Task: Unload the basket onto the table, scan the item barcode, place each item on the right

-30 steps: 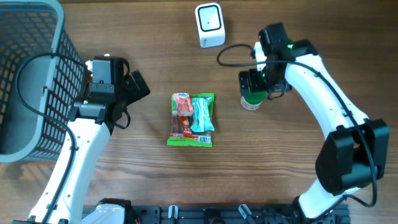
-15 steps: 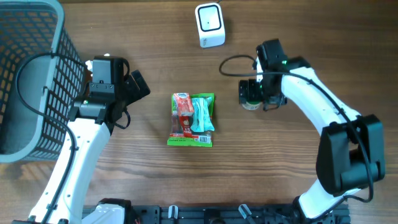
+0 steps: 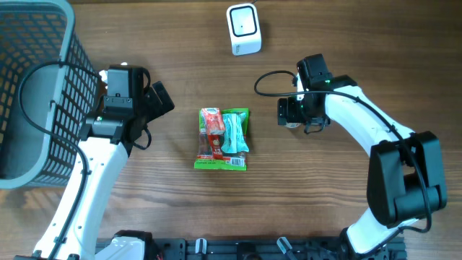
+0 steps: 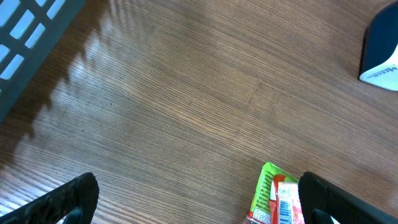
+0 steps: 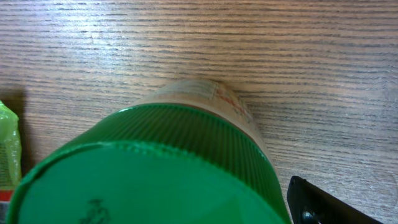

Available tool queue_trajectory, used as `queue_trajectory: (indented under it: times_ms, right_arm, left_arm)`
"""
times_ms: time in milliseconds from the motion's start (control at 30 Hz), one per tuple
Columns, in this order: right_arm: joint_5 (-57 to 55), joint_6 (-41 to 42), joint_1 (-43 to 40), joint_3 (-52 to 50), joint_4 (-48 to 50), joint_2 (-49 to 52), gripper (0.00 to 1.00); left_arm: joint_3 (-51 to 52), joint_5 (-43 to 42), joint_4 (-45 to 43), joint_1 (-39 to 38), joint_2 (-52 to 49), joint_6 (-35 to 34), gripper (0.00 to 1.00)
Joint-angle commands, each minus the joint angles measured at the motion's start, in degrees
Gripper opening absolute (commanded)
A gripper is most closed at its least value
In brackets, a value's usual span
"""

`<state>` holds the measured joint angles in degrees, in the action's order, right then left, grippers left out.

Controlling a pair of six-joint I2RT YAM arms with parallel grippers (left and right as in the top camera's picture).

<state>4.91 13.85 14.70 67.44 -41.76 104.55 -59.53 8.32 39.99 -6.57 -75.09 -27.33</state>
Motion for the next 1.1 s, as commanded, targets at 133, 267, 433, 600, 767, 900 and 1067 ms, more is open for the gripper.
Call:
queue_trajectory:
  times_ms: [133, 267, 433, 600, 767, 900, 1067]
  right_arm:
    - [-0.3, 0.1, 0.3, 5.2, -1.8, -0.9, 0.93]
    - [-1.0, 0.2, 0.3, 9.2, -5.1, -0.9, 0.93]
    - [-2.6, 0.3, 1.3, 9.5, -5.9, 0.8, 0.92]
    - [-4.4, 0.7, 2.9, 9.4, -6.1, 2.9, 0.92]
    - [-6.6, 0.2, 3.1, 8.9, -6.1, 3.1, 0.92]
    - [-6.6, 0.3, 3.1, 8.9, -5.6, 3.8, 0.91]
    - [-6.4, 0.3, 3.1, 8.9, -5.2, 6.9, 0.84]
  left_arm:
    - [-0.4, 0.5, -0.1, 0.4, -0.1, 0.1, 1.00]
    - [-0.4, 0.5, -0.1, 0.4, -0.1, 0.1, 1.00]
    - [-0.4, 0.5, -0.1, 0.4, -0.1, 0.1, 1.00]
    - [-0.4, 0.5, -0.1, 0.4, -0.1, 0.1, 1.00]
    - [-0.4, 0.5, -0.1, 0.4, -0.1, 0.1, 1.00]
    - [-0.4, 0.5, -0.1, 0.4, -0.1, 0.1, 1.00]
    - [-0.4, 0.5, -0.1, 0.4, -0.1, 0.1, 1.00]
